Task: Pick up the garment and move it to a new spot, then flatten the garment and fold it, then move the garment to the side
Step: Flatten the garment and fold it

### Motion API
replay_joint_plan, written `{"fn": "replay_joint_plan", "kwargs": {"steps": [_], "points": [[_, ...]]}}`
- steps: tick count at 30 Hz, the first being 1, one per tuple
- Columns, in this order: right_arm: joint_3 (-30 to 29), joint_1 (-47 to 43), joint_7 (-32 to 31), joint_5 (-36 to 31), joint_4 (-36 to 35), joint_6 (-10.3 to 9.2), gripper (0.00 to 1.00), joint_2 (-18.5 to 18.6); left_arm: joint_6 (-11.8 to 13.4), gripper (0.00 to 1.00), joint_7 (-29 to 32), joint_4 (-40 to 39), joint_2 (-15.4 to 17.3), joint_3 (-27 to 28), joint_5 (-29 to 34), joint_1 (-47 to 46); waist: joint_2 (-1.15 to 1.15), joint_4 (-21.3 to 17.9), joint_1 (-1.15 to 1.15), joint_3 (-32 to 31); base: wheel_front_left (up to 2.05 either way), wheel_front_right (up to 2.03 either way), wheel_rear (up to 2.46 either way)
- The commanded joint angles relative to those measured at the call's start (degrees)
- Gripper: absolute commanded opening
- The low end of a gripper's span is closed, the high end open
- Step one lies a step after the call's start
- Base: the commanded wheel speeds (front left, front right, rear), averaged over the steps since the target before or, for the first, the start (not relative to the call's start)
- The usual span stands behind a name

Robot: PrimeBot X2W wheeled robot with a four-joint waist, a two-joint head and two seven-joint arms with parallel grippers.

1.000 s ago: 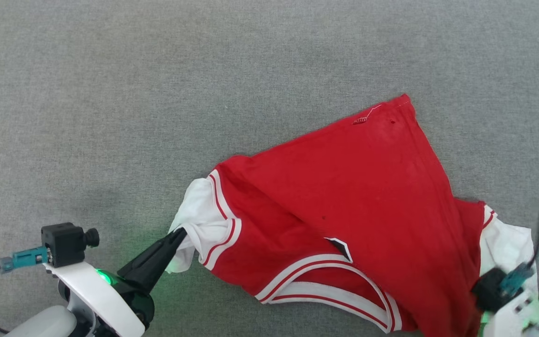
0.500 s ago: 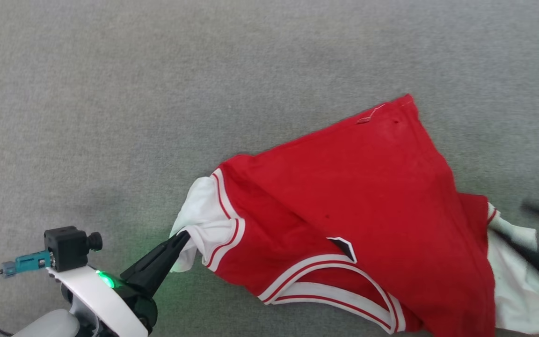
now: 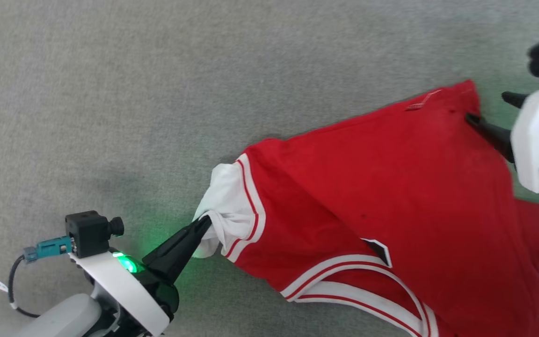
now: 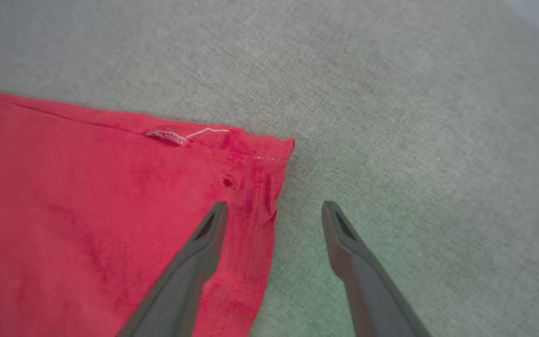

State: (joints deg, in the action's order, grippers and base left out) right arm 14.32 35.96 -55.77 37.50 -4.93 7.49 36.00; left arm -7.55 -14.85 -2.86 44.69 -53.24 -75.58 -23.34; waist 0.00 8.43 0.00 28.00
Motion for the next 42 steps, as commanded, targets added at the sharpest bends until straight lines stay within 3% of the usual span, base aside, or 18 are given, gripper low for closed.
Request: {"fn": "replay_joint_plan", "kwargs": {"steps": [1,10,11,13,22,29,38,42], "points": [[1.73,1.34,-0.32,-0.65,1.30,0.01,1.00,0.83,0.17,0.00,-0.11,0.08,-0.59,0.00,0.38,-0.98,0.00,1.03,0.00,1.10,0.00,0.00,0.00],[11.68,5.50,-1.91,2.20,9.86,0.01,1.00,2.99,0.17,0.00,-0.32,0.53,-2.05,-0.42,0.75,-2.38,0.00,2.60,0.00,3.07,0.00,0.00,0.00],[12.49,5.66,-1.88,2.43,10.17,0.01,0.84,3.10,0.17,0.00,-0.33,0.60,-2.18,-0.44,0.72,-2.44,0.00,2.64,0.00,3.17,0.00,0.00,0.00],[13.99,5.63,-2.01,3.39,10.74,0.01,0.00,3.21,0.17,0.00,-0.37,0.79,-2.29,-0.53,0.58,-2.52,0.00,2.59,0.00,3.15,0.00,0.00,0.00],[14.13,9.86,5.12,5.65,12.57,0.01,0.00,1.14,0.17,0.00,-0.44,2.93,-2.18,1.22,1.23,-2.17,0.00,0.78,0.00,1.00,0.00,0.00,0.00],[10.59,12.80,10.91,7.44,14.95,0.00,0.00,0.27,0.17,0.00,-0.45,4.32,-1.69,4.57,3.43,-3.50,0.00,-1.12,0.00,-1.56,0.00,0.00,0.00],[2.00,22.81,20.89,7.36,22.18,0.01,0.00,-3.53,0.17,0.00,3.88,8.05,-3.60,7.90,0.00,-20.53,0.00,-4.20,0.00,-1.42,0.00,0.00,0.00],[-1.52,33.08,28.56,2.31,28.88,0.01,0.00,-6.26,0.17,0.00,8.37,17.43,-6.55,11.93,-3.87,-35.68,0.00,-6.31,0.00,1.20,0.00,0.00,0.00]]}}
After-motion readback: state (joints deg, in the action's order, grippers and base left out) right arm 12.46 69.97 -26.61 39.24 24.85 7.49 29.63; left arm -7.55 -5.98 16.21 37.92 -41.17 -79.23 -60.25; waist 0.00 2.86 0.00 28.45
